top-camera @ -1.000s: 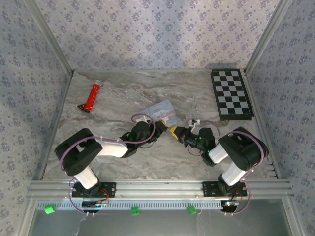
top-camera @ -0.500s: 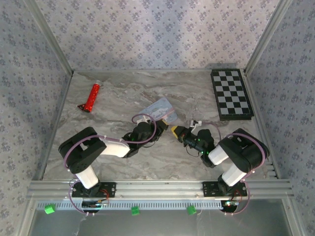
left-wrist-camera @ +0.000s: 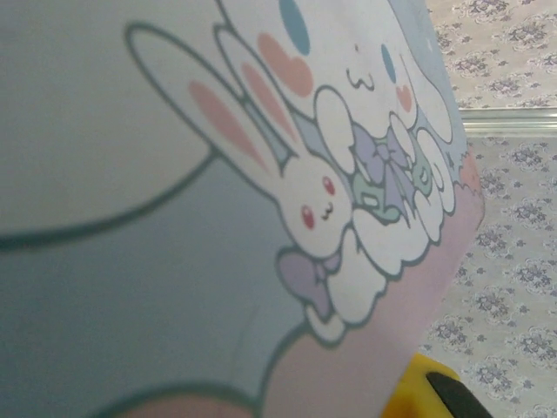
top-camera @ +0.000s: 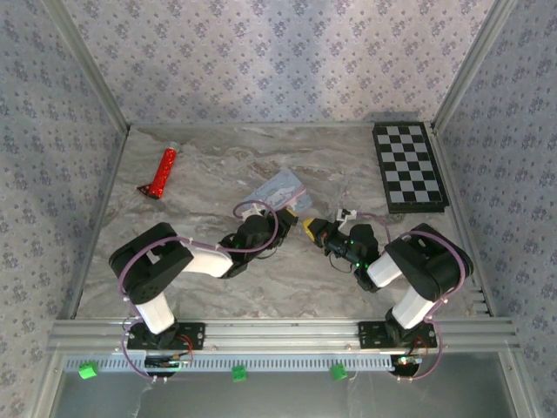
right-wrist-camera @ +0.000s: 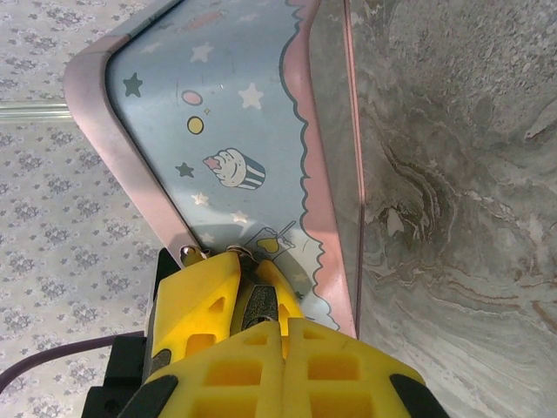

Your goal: Unlock the padlock with the key

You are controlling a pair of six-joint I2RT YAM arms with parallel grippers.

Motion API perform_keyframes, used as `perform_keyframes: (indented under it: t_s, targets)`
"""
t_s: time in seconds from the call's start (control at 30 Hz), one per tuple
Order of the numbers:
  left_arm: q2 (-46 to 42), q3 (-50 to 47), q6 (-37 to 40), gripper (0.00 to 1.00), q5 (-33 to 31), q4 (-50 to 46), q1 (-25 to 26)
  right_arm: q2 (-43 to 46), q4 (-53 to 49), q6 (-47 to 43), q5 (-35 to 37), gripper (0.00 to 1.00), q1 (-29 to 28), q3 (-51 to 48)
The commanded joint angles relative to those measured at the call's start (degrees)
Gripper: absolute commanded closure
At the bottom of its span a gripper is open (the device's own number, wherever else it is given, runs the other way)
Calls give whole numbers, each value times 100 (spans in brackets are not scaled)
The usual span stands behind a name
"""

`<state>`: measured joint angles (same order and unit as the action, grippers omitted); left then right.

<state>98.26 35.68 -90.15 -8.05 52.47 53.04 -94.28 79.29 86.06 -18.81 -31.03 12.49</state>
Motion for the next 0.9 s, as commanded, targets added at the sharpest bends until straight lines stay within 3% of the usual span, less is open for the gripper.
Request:
perform_keyframes:
  t_s: [0.0, 0.47, 0.87]
  targets:
    - [-11, 527, -159, 100, 1548, 941, 644, 41, 59, 41, -279, 100, -169, 460]
    - [219, 663, -182, 100, 1719, 884, 738, 58, -132, -80, -610, 100, 82, 768]
    - [185, 538, -114, 100, 1884, 705, 734, 729, -1383, -611, -1043, 100, 432, 1012]
